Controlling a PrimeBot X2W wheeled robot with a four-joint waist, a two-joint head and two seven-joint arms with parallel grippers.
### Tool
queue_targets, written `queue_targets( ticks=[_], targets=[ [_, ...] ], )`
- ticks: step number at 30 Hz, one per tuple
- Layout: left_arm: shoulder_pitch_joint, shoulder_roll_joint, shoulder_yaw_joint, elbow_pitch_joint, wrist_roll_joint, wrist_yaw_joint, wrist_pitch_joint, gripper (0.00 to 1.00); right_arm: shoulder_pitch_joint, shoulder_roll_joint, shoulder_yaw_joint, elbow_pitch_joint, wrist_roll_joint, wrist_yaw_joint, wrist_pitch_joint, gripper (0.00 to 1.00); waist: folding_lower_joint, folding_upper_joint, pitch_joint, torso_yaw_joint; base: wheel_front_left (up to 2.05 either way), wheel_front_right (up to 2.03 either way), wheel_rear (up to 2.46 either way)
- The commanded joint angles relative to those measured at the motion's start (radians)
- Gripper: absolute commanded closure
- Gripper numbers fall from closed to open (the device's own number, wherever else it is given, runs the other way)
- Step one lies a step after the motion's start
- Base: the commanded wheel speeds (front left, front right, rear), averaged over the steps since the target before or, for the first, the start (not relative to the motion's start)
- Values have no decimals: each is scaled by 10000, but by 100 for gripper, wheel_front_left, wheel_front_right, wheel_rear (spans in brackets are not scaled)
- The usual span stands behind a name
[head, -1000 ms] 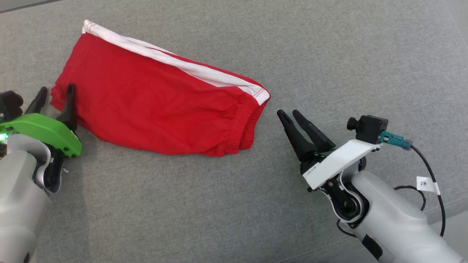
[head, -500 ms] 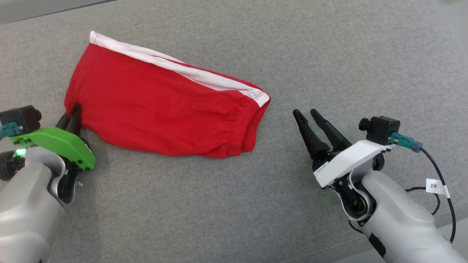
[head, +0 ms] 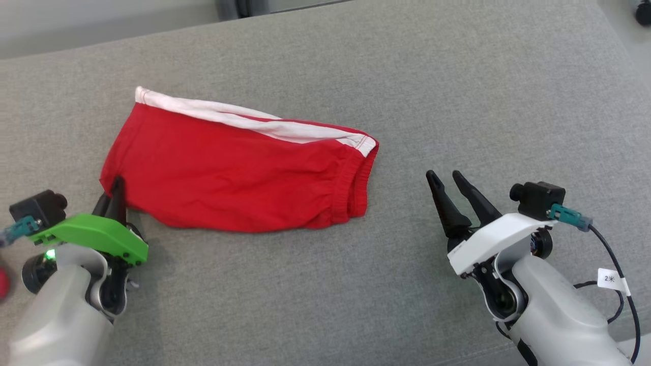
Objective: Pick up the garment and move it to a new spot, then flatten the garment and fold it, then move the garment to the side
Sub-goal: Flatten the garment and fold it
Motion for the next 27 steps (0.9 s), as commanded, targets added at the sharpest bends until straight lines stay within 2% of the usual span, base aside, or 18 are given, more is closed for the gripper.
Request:
queue_targets(
  ticks=[1, 5, 10, 16, 23, 24, 25, 27],
  targets=[
    [372, -86, 285, -69, 248, 30, -28, 100, 151, -52, -31, 87, -123, -12, -41, 0, 0, 0, -318, 243, 0, 0, 0],
    [1257, -583, 1163, -397, 865, 30, -25, 100, 357, -125, -53, 279, -320, -12, -41, 0, 0, 0, -725, 436, 0, 0, 0],
    [2266, -1152, 2075, -665, 1544, 30, -17, 100, 607, -151, -321, 329, -1189, -12, -41, 0, 0, 0, -1159, 603, 0, 0, 0],
    [3271, -1757, 3267, -1029, 2454, 32, -17, 100, 995, 48, -937, 219, -2512, -12, -41, 0, 0, 0, -1511, 714, 0, 0, 0],
    [4226, -2268, 4124, -1529, 3458, 32, -19, 100, 1480, 324, -1436, 135, -3481, -12, -41, 0, 0, 0, -1895, 776, 0, 0, 0],
    [4305, -2319, 4286, -1593, 3653, 32, -19, 58, 1533, 359, -1479, 125, -3578, -13, -41, 0, 0, 0, -1918, 786, 0, 0, 0],
    [4352, -2387, 4397, -1646, 3789, 32, -18, 0, 1570, 390, -1507, 109, -3650, -13, -41, 0, 0, 0, -1928, 795, 0, 0, 0],
    [4428, -2472, 4696, -1908, 4200, 69, -18, 0, 1620, 431, -1533, 50, -3875, -13, -41, 0, 0, 0, -1917, 821, 0, 0, 0]
  ],
)
